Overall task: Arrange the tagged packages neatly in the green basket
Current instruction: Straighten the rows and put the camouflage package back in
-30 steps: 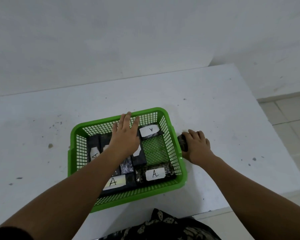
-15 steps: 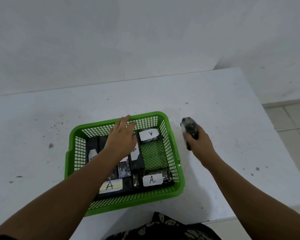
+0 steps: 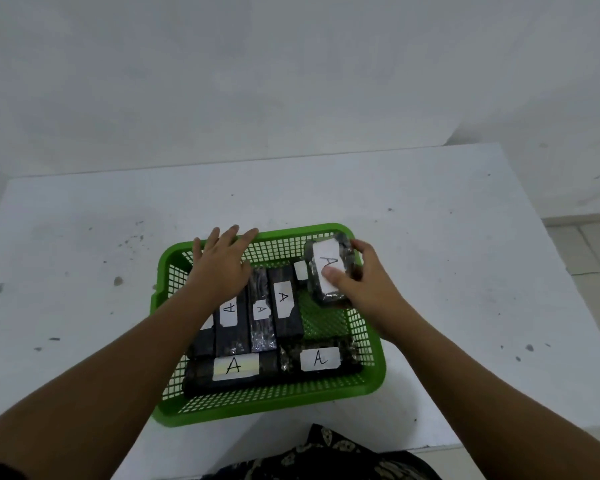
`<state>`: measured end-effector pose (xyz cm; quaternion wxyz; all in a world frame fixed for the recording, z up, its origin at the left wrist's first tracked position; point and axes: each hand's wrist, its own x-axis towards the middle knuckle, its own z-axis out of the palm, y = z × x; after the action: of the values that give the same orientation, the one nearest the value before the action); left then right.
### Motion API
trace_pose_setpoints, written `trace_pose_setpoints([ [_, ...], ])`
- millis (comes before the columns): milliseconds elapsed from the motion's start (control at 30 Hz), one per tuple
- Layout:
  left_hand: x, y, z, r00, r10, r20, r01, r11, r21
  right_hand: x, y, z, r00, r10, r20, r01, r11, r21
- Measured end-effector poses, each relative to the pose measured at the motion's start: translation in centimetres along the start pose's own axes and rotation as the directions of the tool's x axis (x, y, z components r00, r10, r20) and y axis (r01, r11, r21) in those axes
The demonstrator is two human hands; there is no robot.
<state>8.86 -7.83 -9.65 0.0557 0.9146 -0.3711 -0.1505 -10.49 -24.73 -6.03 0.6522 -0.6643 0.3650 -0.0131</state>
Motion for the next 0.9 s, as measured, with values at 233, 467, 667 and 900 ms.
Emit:
trace_pose_setpoints([
  [233, -0.5, -1.4, -0.1, 1.0, -0.003, 0.014, 0.003, 1.0, 0.004, -0.4, 3.2, 4.0, 0.992, -0.078, -0.098, 0.017, 0.859, -0.512],
  [467, -1.7, -3.1, 0.1, 1.0, 0.018, 0.013, -0.018, 1.0, 0.015, -0.4, 4.3, 5.7, 0.989, -0.056, -0.135, -0.022, 0.859, -0.511],
  [667, -3.9, -4.8, 0.2, 0.998, 0.015, -0.054, -0.01, 0.995, 0.096, -0.2, 4.4, 5.7, 0.991, 0.027, -0.13, -0.111, 0.701, -0.704],
  [900, -6.7, -7.3, 0.9, 0.994, -0.031, -0.102, 0.037, 0.997, 0.061, -0.2, 4.7, 6.5, 0.994, -0.061, -0.093, -0.048, 0.524, -0.851],
])
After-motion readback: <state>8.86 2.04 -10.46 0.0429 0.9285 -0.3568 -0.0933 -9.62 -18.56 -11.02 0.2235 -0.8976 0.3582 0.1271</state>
